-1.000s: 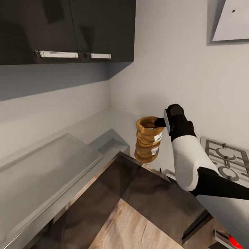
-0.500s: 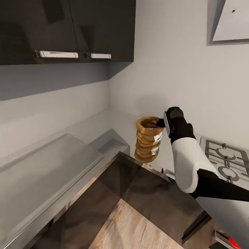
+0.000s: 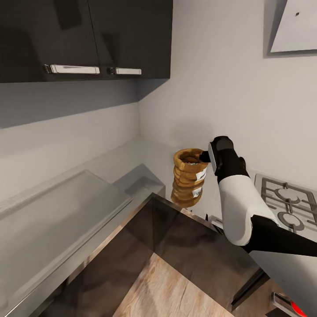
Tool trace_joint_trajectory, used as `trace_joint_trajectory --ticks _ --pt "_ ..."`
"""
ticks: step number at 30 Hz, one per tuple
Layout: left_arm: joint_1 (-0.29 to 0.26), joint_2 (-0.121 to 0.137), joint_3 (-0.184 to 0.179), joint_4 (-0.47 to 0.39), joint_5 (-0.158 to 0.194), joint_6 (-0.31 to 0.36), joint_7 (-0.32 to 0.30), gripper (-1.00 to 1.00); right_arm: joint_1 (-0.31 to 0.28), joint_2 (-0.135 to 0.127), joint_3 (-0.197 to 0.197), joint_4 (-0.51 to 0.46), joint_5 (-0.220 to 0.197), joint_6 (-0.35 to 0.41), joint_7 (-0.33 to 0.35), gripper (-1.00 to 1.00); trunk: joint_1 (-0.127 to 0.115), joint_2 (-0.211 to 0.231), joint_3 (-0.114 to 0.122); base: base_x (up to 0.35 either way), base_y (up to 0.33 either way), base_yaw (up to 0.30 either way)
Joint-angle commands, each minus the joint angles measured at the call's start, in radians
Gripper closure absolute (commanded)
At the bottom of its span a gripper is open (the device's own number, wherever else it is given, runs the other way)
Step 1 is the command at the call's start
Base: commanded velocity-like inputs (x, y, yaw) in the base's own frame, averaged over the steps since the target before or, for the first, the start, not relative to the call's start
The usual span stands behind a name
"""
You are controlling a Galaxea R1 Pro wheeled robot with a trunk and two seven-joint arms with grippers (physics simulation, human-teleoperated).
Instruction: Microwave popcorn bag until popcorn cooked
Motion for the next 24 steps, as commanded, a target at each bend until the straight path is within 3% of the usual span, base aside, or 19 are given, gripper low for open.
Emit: trace_joint_trajectory --ticks 1,6,17,21,24 --pt "0.000 0.000 0.001 -0.001 0.006 -0.002 0.001 -1.00 -0.001 0.001 -0.003 -0.001 -0.010 0.007 -0.011 -1.00 0.000 -0.001 -0.001 0.000 0.000 0.000" --pt "0.000 0.000 0.001 -0.001 0.006 -0.002 0.001 -1.00 -0.001 0.001 -0.003 -0.003 -0.008 0.012 -0.012 -1.00 0.000 -0.001 -0.001 0.000 0.000 0.039" --pt "0.000 -0.002 0.001 -0.001 0.006 -0.002 0.002 -1.00 0.000 0.001 -0.003 -0.013 -0.007 0.012 -0.039 -1.00 0.000 -0.001 -0.001 0.000 0.000 0.209" --pt "0.000 -0.002 0.001 -0.001 0.006 -0.002 0.002 -1.00 0.000 0.001 -0.003 -0.014 -0.006 0.012 -0.104 -1.00 0.000 -0.001 -0.001 0.000 0.000 0.012" --pt "0.000 -0.002 0.001 -0.001 0.006 -0.002 0.002 -1.00 0.000 0.001 -0.007 -0.014 -0.009 0.011 -0.197 -1.00 0.000 -0.001 -0.001 0.000 0.000 0.001"
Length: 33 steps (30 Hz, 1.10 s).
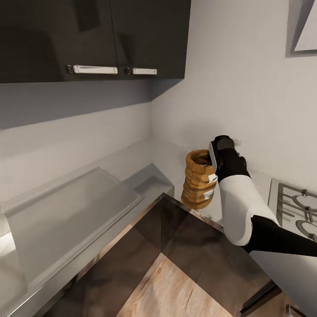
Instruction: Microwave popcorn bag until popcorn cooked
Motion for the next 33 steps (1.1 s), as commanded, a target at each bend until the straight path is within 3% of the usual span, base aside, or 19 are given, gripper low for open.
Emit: trace_joint_trajectory --ticks 1,2,4,6,8,29,33 --pt "0.000 0.000 0.001 -0.001 0.006 -0.002 0.001 -1.00 -0.001 0.001 -0.023 0.000 -0.016 0.000 -0.044 -1.00 0.000 -0.001 -0.001 0.000 0.000 0.000" --pt "0.000 0.000 0.001 -0.001 0.006 -0.002 0.001 -1.00 -0.001 0.001 -0.048 0.000 -0.029 -0.002 -0.064 -1.00 0.000 -0.001 -0.001 0.000 0.000 0.000" --pt "0.000 0.000 0.001 -0.001 0.006 -0.002 0.001 -1.00 -0.001 0.001 -0.110 0.001 -0.094 -0.008 -0.113 -1.00 0.000 -0.001 -0.001 0.000 0.000 0.000" --pt "0.000 0.000 0.001 -0.001 0.006 -0.002 0.001 -1.00 -0.001 0.001 -0.127 0.003 -0.140 -0.010 -0.148 -1.00 0.000 -0.001 -0.001 0.000 0.000 0.000" --pt "0.000 0.000 0.001 -0.001 0.006 -0.002 0.001 -1.00 -0.001 0.001 -0.131 0.001 -0.153 -0.011 -0.161 -1.00 0.000 -0.001 -0.001 0.000 0.000 0.000" --pt "0.000 0.000 0.000 -0.001 0.006 -0.002 0.001 -1.00 -0.001 0.001 -0.130 -0.005 -0.160 -0.013 -0.165 -1.00 0.000 -0.001 -0.001 0.000 0.000 0.001" --pt "0.000 0.000 0.000 -0.001 0.006 -0.002 0.001 -1.00 -0.001 0.001 -0.130 -0.005 -0.159 -0.016 -0.164 -1.00 0.000 -0.001 -0.001 0.000 0.000 0.187"
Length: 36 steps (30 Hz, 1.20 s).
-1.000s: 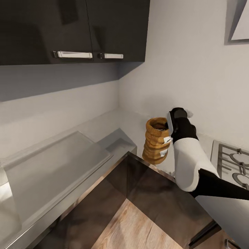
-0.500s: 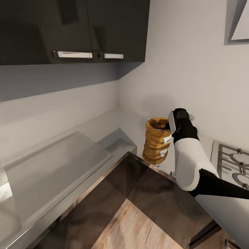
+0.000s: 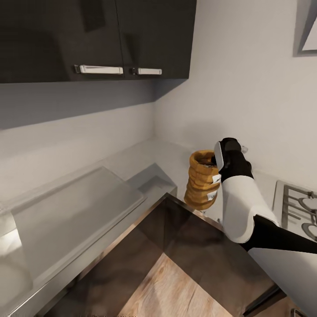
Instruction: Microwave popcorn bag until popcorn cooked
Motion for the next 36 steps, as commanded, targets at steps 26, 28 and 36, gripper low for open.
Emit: trace_joint_trajectory --ticks 26,28,36 --pt "0.000 0.001 0.001 -0.001 0.006 -0.002 -0.001 -1.00 -0.001 0.001 -0.009 -0.058 0.009 -0.031 -0.048 -1.00 0.000 -0.001 -0.001 0.065 0.000 0.071" --pt "0.000 0.001 0.001 -0.001 0.006 -0.002 -0.001 -1.00 -0.001 0.001 -0.010 -0.049 0.004 -0.046 -0.059 -1.00 0.000 -0.001 -0.001 0.000 0.000 0.000" --pt "0.000 0.001 0.001 -0.001 0.006 -0.002 0.001 -1.00 0.021 0.001 -0.011 -0.013 0.005 -0.094 -0.066 -1.00 0.000 -0.001 -0.001 0.000 0.000 0.000"
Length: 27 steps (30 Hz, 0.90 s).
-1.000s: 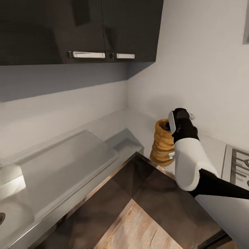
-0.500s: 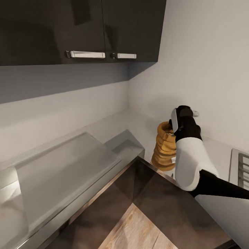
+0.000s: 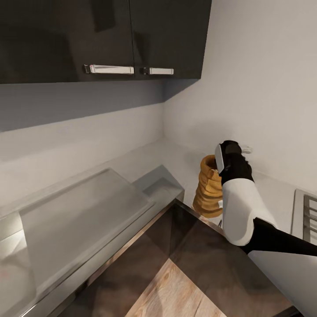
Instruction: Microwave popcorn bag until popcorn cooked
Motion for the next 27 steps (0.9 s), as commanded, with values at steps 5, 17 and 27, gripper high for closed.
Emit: trace_joint_trajectory --ticks 5,17,27 --pt "0.000 -0.001 0.001 -0.001 0.006 -0.002 0.001 -1.00 0.000 0.001 -0.006 -0.001 0.003 0.004 -0.046 -1.00 0.000 -0.001 -0.001 0.000 0.000 0.000" --pt "0.000 -0.001 0.001 -0.001 0.006 -0.002 0.001 -1.00 0.043 0.001 -0.007 0.001 -0.025 0.003 -0.047 -1.00 0.000 -0.001 -0.001 0.000 0.000 0.000" --pt "0.000 -0.001 0.001 -0.001 0.006 -0.002 0.001 -1.00 0.056 0.001 -0.008 0.000 -0.090 0.004 -0.054 -1.00 0.000 -0.001 -0.001 0.000 0.000 0.000"
